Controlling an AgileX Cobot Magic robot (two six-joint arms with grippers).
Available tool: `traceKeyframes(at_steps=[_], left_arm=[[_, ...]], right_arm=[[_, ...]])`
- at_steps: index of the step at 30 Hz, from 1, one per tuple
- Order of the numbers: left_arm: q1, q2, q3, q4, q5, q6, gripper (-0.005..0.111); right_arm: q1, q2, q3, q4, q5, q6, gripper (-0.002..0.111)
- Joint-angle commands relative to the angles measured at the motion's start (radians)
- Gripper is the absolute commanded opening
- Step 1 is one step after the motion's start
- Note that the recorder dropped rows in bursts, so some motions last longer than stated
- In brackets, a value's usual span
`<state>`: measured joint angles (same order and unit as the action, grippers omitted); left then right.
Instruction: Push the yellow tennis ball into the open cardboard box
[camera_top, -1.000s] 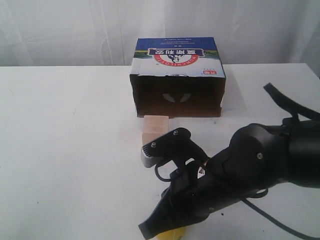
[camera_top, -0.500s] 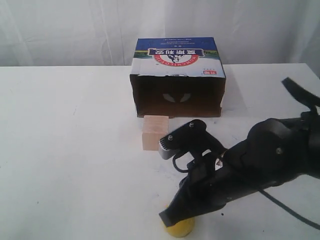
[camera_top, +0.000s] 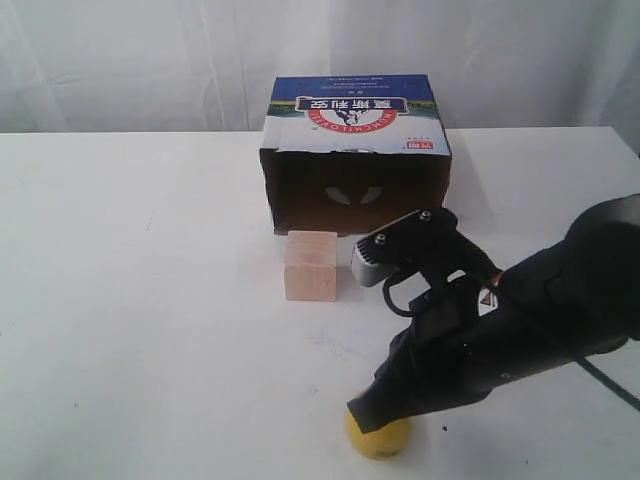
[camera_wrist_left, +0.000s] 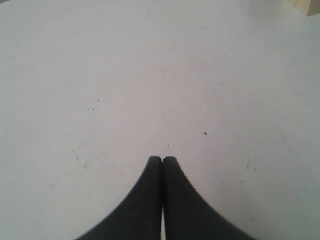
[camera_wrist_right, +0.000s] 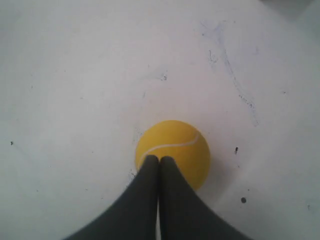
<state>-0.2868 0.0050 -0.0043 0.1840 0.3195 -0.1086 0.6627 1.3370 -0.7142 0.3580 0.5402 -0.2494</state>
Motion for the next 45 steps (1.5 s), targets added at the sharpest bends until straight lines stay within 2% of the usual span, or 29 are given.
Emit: traceKeyframes(at_steps=[1, 9, 21, 31, 37, 42, 45], left_arm=[[-0.005, -0.005, 0.004, 0.003, 0.014, 0.002, 0.000], [-0.005, -0.005, 0.004, 0.003, 0.014, 0.002, 0.000], [-0.005, -0.005, 0.004, 0.003, 0.014, 0.002, 0.000], [-0.005, -0.005, 0.004, 0.003, 0.014, 0.002, 0.000], [-0.005, -0.005, 0.004, 0.003, 0.014, 0.002, 0.000], [-0.005, -0.005, 0.004, 0.003, 0.014, 0.002, 0.000], [-0.005, -0.005, 0.004, 0.003, 0.014, 0.002, 0.000]], right_arm=[[0.005, 0.069, -0.004, 0.000, -0.026, 0.000, 0.000], [0.005, 0.232, -0.004, -0.006, -0.119, 0.000, 0.000], [-0.001, 0.230, -0.004, -0.044, -0.092, 0.005, 0.000], [-0.137, 0.177, -0.051, -0.176, -0.099, 0.011, 0.000], [-0.168, 0.125, -0.160, -0.212, 0.048, 0.025, 0.000], [-0.168, 0.113, -0.156, -0.217, 0.167, 0.053, 0.000], [-0.168, 0.113, -0.121, -0.219, 0.163, 0.053, 0.000]])
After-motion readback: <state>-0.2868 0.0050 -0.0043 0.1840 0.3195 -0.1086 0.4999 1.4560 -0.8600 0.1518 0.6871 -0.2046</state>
